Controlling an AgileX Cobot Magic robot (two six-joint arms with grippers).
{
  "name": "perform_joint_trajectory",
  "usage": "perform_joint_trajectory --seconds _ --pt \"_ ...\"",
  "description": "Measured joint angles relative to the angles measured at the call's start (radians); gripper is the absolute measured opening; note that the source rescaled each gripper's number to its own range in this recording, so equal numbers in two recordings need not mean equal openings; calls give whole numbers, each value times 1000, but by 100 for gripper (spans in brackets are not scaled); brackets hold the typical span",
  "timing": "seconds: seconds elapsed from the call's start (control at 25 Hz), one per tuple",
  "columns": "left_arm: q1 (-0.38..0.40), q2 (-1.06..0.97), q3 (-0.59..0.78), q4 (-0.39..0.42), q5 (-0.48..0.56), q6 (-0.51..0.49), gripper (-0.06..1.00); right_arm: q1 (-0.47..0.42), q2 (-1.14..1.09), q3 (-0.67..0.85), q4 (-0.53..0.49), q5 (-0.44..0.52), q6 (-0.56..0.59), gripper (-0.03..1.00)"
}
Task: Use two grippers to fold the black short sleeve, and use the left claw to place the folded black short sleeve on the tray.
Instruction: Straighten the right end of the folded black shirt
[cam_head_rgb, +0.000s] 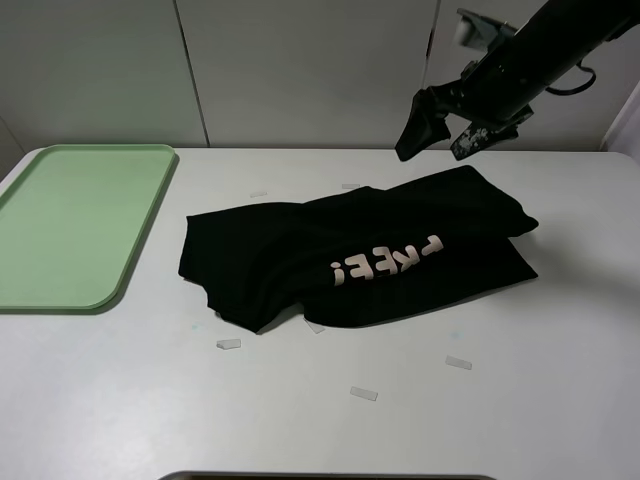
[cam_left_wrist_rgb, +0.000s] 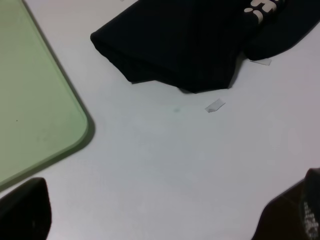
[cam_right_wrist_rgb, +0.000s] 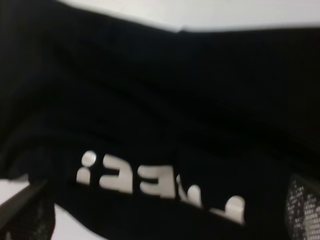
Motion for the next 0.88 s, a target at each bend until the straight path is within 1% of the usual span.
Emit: perform_joint_trajectory --seconds 0.08,0.2,0.4,0.52,0.68,0.88 --pt "0 0 0 0 0 -1 100 -7 34 -1 12 31 -2 100" --pt "0 0 0 0 0 -1 100 -47 81 -3 12 40 -13 100" --pt "0 0 0 0 0 -1 100 -131 138 -10 -65 40 -35 100" --pt "0 0 0 0 0 -1 100 -174 170 -54 -82 40 -46 100" --pt "0 0 0 0 0 -1 100 -222 232 -149 -107 40 -49 100" --pt "0 0 0 0 0 -1 100 -247 327 -244 -181 40 -49 100"
